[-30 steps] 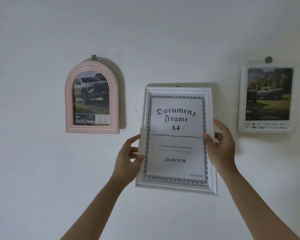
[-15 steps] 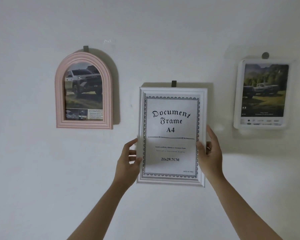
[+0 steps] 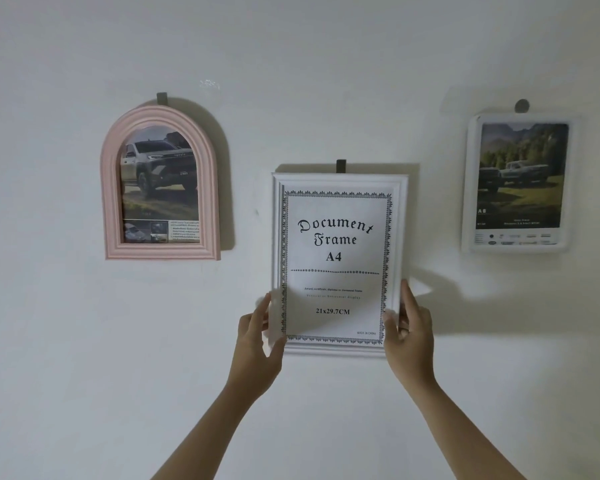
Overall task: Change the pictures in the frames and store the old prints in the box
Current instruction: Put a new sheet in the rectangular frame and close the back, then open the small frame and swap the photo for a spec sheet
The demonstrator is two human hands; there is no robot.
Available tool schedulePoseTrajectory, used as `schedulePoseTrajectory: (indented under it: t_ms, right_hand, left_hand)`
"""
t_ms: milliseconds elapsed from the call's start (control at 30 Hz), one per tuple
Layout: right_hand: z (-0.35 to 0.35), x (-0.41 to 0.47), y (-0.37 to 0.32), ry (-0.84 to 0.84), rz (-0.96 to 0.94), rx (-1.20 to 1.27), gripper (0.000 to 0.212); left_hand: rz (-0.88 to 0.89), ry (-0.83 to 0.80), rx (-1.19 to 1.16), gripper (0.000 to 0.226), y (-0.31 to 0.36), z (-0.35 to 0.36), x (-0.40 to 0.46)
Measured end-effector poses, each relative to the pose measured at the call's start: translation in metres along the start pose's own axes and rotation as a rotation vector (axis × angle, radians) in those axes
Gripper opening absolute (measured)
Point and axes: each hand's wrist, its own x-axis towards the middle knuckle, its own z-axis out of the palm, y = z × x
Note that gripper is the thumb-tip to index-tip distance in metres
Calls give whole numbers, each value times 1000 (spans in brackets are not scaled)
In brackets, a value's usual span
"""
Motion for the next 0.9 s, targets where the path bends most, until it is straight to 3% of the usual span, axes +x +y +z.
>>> schedulePoseTrajectory:
  t_ms: [333, 533, 900]
  right_hand:
    - [-13, -8, -13, -23, -75, -10, 70]
    - [-40, -11, -15, 2, -33, -39, 67]
    - [-134, 53, 14, 236, 114, -134, 66]
  left_hand:
    - [-28, 27, 63, 79, 8, -8, -22]
    - [79, 64, 14, 71, 46, 1, -35]
    - [258, -111, -134, 65, 130, 76, -16]
